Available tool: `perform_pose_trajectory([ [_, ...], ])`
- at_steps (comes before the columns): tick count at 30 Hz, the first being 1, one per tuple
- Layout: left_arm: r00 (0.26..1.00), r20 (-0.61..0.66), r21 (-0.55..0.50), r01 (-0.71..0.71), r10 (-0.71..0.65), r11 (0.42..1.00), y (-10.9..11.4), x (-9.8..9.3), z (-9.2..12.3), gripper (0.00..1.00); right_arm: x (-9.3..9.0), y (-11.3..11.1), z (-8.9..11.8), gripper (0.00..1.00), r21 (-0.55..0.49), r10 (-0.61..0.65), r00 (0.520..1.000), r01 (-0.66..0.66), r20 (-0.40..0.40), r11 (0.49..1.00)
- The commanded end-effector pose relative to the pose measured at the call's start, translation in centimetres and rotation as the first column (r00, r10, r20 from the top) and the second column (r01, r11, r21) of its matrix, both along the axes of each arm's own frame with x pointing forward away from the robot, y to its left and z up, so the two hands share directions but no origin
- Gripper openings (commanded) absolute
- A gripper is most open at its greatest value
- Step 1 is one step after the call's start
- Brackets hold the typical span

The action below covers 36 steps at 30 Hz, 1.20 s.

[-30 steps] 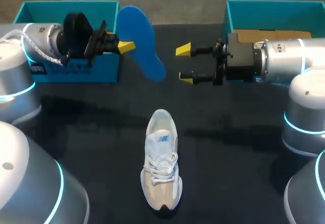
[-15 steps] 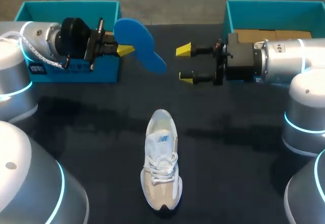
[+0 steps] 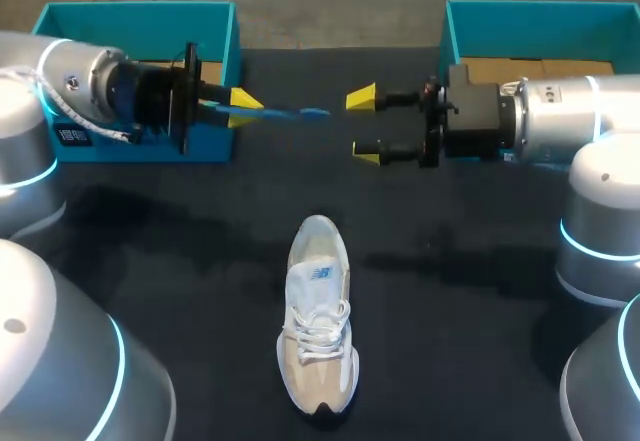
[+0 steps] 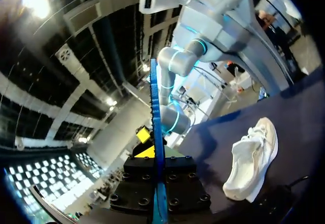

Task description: Take the shoe out of the shoebox, open the shoe tongue, remove and reinsert the insole, then place the shoe into the shoebox

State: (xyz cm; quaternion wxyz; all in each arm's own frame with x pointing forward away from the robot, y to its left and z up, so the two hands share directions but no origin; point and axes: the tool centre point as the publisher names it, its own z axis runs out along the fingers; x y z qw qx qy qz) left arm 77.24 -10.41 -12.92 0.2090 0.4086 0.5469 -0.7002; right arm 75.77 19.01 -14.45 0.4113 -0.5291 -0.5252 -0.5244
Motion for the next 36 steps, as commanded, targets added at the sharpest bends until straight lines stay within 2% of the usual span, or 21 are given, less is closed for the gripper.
perform_pose_trajectory([
  [1,0.939,0.345,-0.068,0.047,-0.021,0.997,-0.1,-0.1,-0.4,0.0,0.0,0.2,-0.1,1.0,-0.002,-0.002,1.0,0.002,0.0,1.0],
  [10,0.817,0.576,-0.005,0.035,-0.026,0.999,-0.6,-1.3,-2.0,0.0,0.0,0.2,-0.1,1.0,-0.002,-0.002,1.0,0.002,0.0,1.0],
  [14,0.773,0.634,-0.004,0.014,-0.008,1.0,-0.1,-1.6,-2.6,0.0,0.0,0.2,-0.1,1.0,-0.002,-0.002,1.0,0.002,0.0,1.0],
  [18,0.755,0.656,0.002,-0.011,0.007,1.0,0.3,-1.6,-3.5,0.0,0.0,0.2,-0.1,1.0,-0.002,-0.002,1.0,0.002,0.0,1.0],
  [33,0.755,0.656,0.002,-0.011,0.007,1.0,0.3,-1.6,-3.5,0.0,0.0,0.2,-0.1,1.0,-0.002,-0.002,1.0,0.002,0.0,1.0],
  [34,0.763,0.646,-0.028,-0.01,0.026,1.0,0.1,-1.5,-3.4,0.0,0.0,0.2,-0.1,1.0,-0.002,-0.002,1.0,0.002,0.0,1.0],
  [36,0.728,0.683,-0.104,0.021,0.057,0.994,-0.7,-1.3,-3.1,0.0,0.0,0.2,-0.1,1.0,-0.002,-0.002,1.0,0.002,0.0,1.0],
])
